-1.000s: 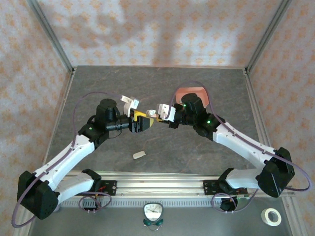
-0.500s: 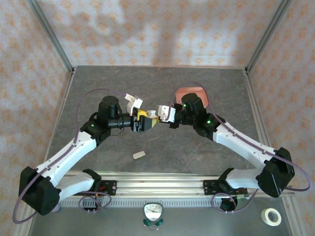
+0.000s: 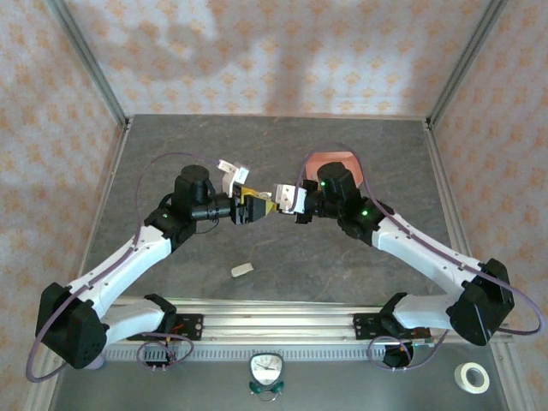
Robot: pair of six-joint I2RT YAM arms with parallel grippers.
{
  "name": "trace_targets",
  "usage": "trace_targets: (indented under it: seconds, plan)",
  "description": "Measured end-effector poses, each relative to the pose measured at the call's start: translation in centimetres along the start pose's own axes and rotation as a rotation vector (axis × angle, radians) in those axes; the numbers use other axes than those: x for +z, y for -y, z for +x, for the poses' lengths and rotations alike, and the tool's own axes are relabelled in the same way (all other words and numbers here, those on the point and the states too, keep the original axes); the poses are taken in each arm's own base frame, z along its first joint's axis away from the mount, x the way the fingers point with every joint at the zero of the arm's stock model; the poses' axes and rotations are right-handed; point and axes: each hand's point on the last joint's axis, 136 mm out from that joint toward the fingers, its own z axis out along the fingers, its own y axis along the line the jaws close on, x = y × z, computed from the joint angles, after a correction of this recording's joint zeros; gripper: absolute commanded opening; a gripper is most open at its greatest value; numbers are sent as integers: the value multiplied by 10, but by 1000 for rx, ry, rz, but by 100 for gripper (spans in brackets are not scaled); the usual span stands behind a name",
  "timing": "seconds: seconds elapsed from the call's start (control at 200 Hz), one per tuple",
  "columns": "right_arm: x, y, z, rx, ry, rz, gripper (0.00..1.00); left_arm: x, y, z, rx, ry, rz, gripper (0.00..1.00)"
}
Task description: Load the staples into the stapler
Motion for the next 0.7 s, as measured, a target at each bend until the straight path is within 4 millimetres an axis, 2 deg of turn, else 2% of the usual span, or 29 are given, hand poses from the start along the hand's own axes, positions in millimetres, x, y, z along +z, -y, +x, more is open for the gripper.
trace_targets:
  seconds: [0.24, 0.43, 0.556, 0.701]
  plan:
    - [-3, 1, -3, -4, 8, 5, 23, 2, 4, -7, 6, 28, 11, 37]
    - [-3, 3, -2, -10, 0, 15, 24, 3, 6, -8, -3, 25, 27, 16]
    - [-4, 4, -2, 1, -6, 16, 39, 3, 8, -10, 32, 6, 26, 0]
    - [-8, 0, -7, 56, -12, -20, 55, 0, 11, -12, 162, -21, 16, 0]
